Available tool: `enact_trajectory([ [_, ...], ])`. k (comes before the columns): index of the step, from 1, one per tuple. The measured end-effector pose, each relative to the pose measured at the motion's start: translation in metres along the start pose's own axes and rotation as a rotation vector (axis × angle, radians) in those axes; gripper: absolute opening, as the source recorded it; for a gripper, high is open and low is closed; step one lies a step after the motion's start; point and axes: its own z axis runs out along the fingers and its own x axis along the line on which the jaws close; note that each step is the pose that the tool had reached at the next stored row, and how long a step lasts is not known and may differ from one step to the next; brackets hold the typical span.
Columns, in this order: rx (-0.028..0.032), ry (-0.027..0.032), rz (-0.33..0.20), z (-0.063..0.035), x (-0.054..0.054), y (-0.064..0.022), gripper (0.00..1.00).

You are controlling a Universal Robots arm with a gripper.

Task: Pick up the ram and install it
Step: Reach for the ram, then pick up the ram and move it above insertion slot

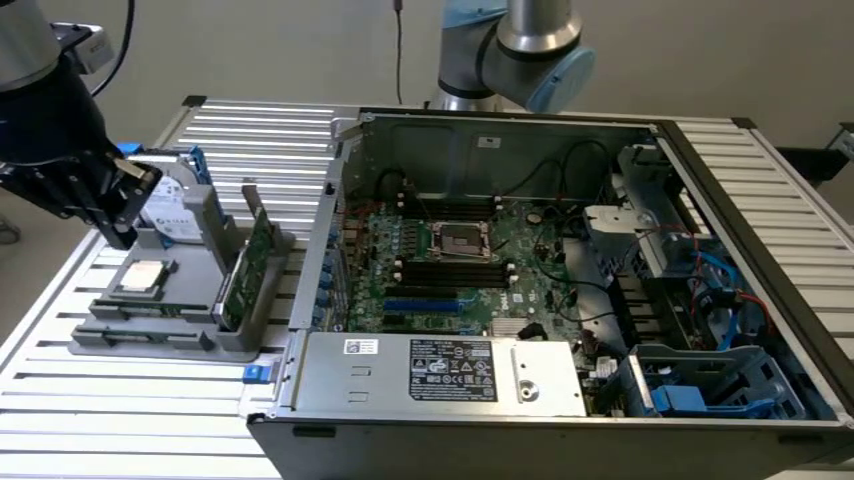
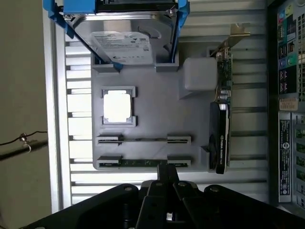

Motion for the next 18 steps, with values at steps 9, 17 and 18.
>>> enact_trajectory([
  [9, -0.0035, 0.0069, -0.056, 0.0115, 0.004, -0.0063, 0.11],
  [17, -0.0032, 0.0070, -0.058, 0.0116, 0.005, -0.0064, 0.11],
  [18, -0.0032, 0.0070, -0.058, 0.0116, 0.005, -0.0064, 0.11],
])
